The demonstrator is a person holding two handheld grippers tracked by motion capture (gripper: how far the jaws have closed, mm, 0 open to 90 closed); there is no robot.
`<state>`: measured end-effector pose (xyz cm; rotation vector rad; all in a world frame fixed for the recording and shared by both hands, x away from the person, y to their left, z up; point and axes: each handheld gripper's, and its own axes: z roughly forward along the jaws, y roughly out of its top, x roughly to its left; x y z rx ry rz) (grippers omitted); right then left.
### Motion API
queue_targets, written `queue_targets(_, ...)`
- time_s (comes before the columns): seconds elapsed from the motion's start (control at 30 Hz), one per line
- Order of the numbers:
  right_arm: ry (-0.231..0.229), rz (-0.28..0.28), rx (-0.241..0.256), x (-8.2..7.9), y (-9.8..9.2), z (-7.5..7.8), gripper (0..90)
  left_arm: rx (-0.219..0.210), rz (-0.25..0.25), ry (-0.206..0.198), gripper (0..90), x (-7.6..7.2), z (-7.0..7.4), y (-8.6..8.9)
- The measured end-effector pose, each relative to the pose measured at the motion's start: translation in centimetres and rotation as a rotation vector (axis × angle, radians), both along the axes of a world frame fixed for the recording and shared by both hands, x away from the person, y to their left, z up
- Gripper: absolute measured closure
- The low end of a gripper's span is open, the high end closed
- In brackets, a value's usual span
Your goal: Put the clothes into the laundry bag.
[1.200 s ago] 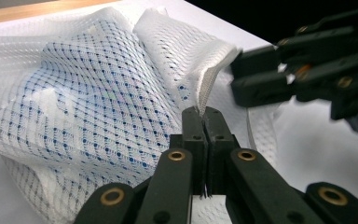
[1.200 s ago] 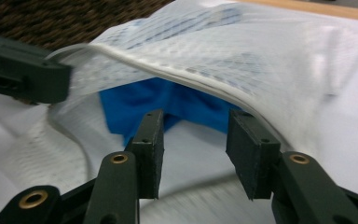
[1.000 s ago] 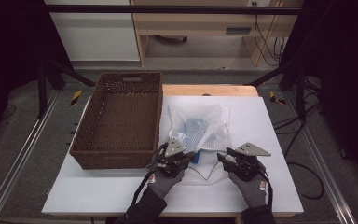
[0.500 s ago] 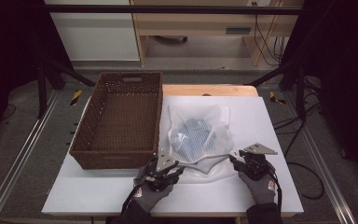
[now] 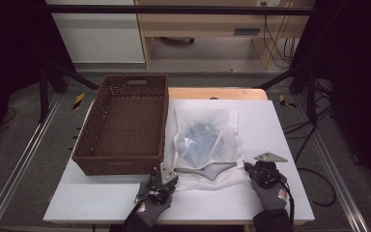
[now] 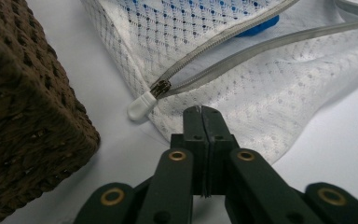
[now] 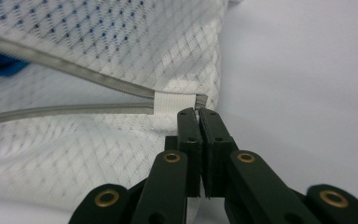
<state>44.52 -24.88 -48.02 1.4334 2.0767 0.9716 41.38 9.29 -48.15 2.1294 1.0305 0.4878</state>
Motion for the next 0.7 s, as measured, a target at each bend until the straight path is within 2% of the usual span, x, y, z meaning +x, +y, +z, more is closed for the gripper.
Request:
queue_targets(0.17, -0.012, 0.01, 0.041, -2.7, -1.0, 0.3, 89.0, -0.012, -0.018, 0.017, 90.0, 0.1, 0.1, 0.5)
queue_targets(0.3, 0.01, 0.002, 0.05, -3.5, -1.8, -0.5, 88.0, -0.022, -0.027, 0.019, 90.0, 0.0, 0.1, 1.3)
queue_targets(0.33, 0.004, 0.006, 0.05, -3.6, -1.8, -0.6, 86.8, -0.039, -0.03, 0.02, 90.0, 0.0, 0.0, 1.5)
queue_targets(0.4, 0.002, 0.003, 0.041, -3.4, -1.8, -0.5, 79.6, -0.055, -0.031, 0.011, 90.0, -0.1, 0.0, 1.8)
queue_targets(0.47, -0.028, 0.007, 0.055, -3.5, -1.8, -0.3, 72.4, -0.08, -0.038, -0.008, 89.9, -0.1, 0.2, 2.2)
queue_targets(0.63, -0.091, 0.015, 0.08, -3.2, -1.9, 0.0, 51.4, -0.154, -0.047, -0.054, 75.1, -0.4, 1.1, 3.1)
queue_targets(0.7, -0.115, 0.01, 0.09, -3.1, -2.0, 0.2, 46.0, -0.164, -0.045, -0.061, 69.4, -0.6, 1.4, 3.6)
